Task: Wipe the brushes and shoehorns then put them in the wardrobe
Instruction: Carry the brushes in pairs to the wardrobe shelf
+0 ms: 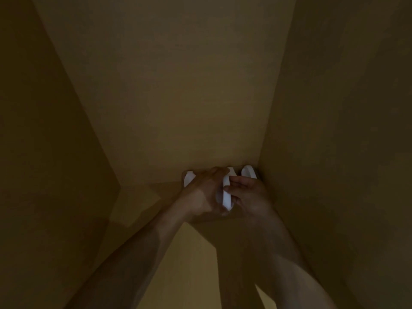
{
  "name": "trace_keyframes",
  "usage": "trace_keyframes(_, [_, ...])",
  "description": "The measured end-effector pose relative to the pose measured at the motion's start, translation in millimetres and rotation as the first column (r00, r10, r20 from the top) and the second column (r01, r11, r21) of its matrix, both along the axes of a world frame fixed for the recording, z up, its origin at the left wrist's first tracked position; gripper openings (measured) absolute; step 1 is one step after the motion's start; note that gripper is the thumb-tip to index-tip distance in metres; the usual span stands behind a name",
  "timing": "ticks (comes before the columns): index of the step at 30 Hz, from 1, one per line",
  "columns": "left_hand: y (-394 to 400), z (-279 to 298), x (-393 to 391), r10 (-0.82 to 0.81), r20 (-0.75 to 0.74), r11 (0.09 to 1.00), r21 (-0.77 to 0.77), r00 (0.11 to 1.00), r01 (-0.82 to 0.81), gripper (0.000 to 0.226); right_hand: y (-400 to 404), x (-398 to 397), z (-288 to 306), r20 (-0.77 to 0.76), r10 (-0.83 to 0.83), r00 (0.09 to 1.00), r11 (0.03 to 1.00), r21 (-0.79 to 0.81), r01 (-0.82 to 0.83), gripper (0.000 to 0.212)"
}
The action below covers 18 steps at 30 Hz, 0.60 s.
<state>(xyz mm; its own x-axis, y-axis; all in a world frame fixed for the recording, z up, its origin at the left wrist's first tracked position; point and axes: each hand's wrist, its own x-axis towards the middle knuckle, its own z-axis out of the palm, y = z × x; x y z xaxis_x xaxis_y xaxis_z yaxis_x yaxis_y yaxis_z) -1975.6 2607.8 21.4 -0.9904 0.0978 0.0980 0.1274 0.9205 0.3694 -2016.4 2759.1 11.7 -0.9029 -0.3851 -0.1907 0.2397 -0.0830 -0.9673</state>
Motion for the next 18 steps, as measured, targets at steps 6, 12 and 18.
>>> trace_keyframes(6, [-25.5, 2.8, -19.3, 0.070, 0.069, 0.995, 0.068, 0.995, -0.074, 0.120, 11.5, -5.8, 3.4, 0.088, -0.060, 0.994, 0.989, -0.130, 0.072, 0.028])
trace_keyframes(12, [-29.6, -13.8, -37.5, 0.074, 0.146, 0.996, 0.046, 0.987, -0.082, 0.103, 28.3, 4.1, -8.5, -0.103, -0.144, 0.984, 0.961, 0.222, 0.164, 0.024])
trace_keyframes(18, [-29.6, -31.9, -44.6, 0.064, 0.173, 0.998, -0.011, 0.983, -0.063, 0.088, 35.0, 11.1, -19.3, -0.136, -0.029, 0.990, 0.955, 0.291, 0.067, 0.023])
